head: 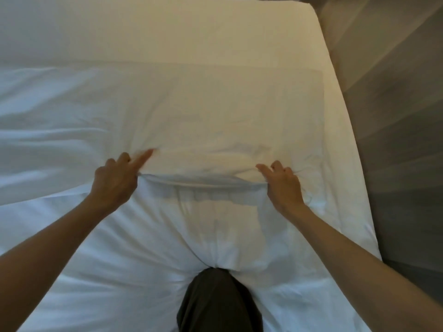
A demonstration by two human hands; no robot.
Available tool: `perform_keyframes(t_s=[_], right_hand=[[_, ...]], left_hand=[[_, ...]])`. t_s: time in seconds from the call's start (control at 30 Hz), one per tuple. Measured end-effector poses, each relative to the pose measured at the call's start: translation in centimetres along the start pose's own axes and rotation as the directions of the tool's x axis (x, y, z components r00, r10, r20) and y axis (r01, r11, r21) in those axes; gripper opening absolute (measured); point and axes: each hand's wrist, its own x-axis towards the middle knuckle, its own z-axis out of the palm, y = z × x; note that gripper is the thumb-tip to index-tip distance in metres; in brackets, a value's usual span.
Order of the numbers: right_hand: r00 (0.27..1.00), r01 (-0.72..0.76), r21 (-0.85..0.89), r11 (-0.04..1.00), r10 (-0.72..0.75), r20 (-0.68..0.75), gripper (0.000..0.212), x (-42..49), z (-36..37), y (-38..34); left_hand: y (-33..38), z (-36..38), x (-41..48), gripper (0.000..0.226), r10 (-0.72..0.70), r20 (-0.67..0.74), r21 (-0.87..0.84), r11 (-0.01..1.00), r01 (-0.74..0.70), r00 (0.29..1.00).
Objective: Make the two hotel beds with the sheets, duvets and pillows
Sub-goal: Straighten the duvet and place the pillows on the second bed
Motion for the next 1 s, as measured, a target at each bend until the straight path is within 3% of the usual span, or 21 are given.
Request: perform_keyframes(t_s=[0.13,0.2,0.27,0.33,0.4,0.47,0.5,0.53,0.57,0.67,0.73,0.9,0.93,1.0], right_hand=[[0.91,-0.069,0.026,0.997,0.074,-0.407,0.059,-0.7,-7.2,-1.4],[0.843,-0.127,-0.001,0.992,0.107,-0.527,0.057,-2.1,-10.2,-1.0],[0.806,-0.183,-0.044,0.982,0.124,-0.579,0.053,-4.0,-10.9,0.0],[0.863,-0.249,-0.079,0.965,0.185,-0.47,0.05,-5.8,-8.6,0.8],[0.94,-0.341,-0.106,0.934,0.335,-0.066,0.047,-7.0,-5.4,1.3],[0.821,-0.452,-0.07,0.889,0.446,0.357,0.048,-7.7,-3.0,1.8],[0.751,-0.484,-0.024,0.875,0.429,0.503,0.049,-7.8,-2.4,2.2],[0.723,-0.495,0.022,0.868,0.398,0.565,0.05,-7.8,-2.3,2.5],[0.746,-0.485,0.054,0.873,0.381,0.546,0.049,-7.8,-2.5,2.9],[0.868,-0.479,0.163,0.863,0.437,0.236,0.044,-7.1,-4.1,3.5],[0.903,-0.42,0.171,0.891,0.391,0.181,0.047,-6.7,-4.8,3.1],[0.943,-0.071,0.061,0.996,0.047,0.331,0.056,-6.1,-2.7,-0.7],[0.927,-0.037,0.048,0.998,0.017,0.375,0.056,-6.2,-1.6,-0.6],[0.887,-0.118,0.064,0.991,0.076,0.455,0.056,-6.8,0.9,1.5]], left_hand=[[0.8,-5.9,-1.7,0.06,-0.072,-0.139,-0.109,0.992,0.057,0.988],[1.9,-7.5,-3.6,0.06,-0.056,-0.173,-0.159,0.987,0.028,0.983],[3.5,-6.6,-5.8,0.066,-0.045,-0.103,-0.158,0.987,0.029,0.994],[5.0,-4.0,-7.5,0.074,0.016,0.003,-0.109,0.994,-0.016,1.0],[6.1,-1.3,-7.8,0.068,0.098,0.219,-0.079,0.993,-0.083,0.971],[6.8,-0.1,-7.0,0.05,0.099,0.446,-0.15,0.988,-0.035,0.89],[7.2,-0.2,-6.4,0.047,0.106,0.474,-0.182,0.983,-0.021,0.874],[7.7,-0.4,-5.8,0.045,0.117,0.413,-0.21,0.977,-0.031,0.903],[8.2,-0.7,-5.3,0.044,0.114,0.29,-0.239,0.97,-0.044,0.95],[9.9,-0.8,-3.7,0.046,0.054,0.055,-0.303,0.952,-0.035,0.997],[11.8,-0.6,-2.6,0.056,0.047,0.107,-0.264,0.964,-0.017,0.993],[16.9,1.8,-0.7,0.069,-0.027,0.329,-0.252,0.961,0.115,0.944],[17.5,2.4,-0.4,0.071,-0.066,0.385,-0.275,0.944,0.182,0.921],[18.1,3.6,0.1,0.08,-0.095,0.474,-0.261,0.934,0.243,0.875]])
